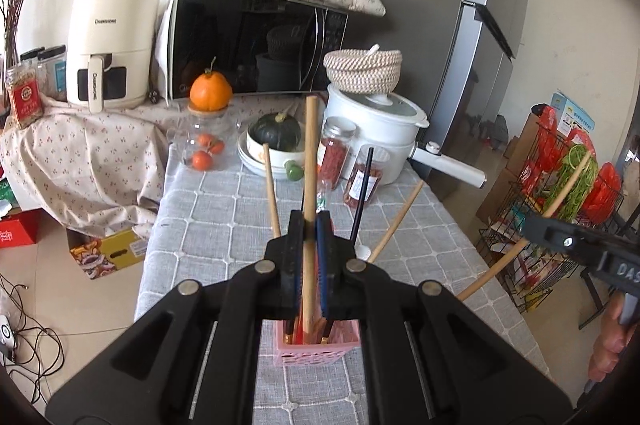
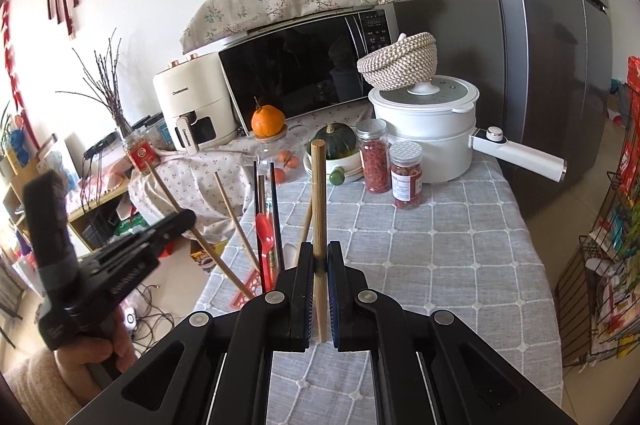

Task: Organize utensils
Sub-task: 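Lower the wooden chopstick into the pink basket and open left tool while right tool holds its chopstick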

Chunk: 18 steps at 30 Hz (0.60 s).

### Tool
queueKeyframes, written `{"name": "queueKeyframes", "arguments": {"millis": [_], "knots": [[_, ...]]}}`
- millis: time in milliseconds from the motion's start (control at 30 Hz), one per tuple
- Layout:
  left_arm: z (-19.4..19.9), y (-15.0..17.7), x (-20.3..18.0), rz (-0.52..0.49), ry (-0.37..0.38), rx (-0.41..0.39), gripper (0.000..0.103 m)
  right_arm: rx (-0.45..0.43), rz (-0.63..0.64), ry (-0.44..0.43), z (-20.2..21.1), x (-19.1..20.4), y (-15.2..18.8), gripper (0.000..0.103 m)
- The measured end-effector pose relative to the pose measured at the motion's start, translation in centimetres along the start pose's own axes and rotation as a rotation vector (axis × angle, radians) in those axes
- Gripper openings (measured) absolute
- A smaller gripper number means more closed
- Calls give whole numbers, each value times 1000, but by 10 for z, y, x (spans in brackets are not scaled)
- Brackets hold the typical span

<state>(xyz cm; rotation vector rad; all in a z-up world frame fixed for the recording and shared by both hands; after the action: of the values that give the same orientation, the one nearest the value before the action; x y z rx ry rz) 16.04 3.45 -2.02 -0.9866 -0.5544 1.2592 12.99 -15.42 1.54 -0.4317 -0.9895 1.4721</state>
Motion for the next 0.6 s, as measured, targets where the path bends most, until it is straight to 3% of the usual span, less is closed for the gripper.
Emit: {"name": "queueKeyframes", "arguments": {"millis": [200,267,433,600], "knots": [[-10,6,0,-5,-7,37,8,-30,-5,-20,7,4,-6,7],[-11,8,-1,-7,-6,53,15,-42,-7,-31,9,7,-9,6],[-3,7,3,1,-27,61,43,-78,-7,-64,13,19,-17,7],[3,15,17,4,-79,107,59,-98,1,-95,10,31,-21,6]]}}
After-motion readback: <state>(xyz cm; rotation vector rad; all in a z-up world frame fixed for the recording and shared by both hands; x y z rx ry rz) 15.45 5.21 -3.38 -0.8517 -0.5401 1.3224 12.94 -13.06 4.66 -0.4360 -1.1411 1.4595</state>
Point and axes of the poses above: each gripper's, at about its wrist camera, not at the fingertips, and z roughly against the way its jaws point, x to its left, y to its underside, the point moved 6 cm from there along -z, roughly the way its jaws point, and after that the axes turned 2 degrees about -z, right-handed, at the moved point
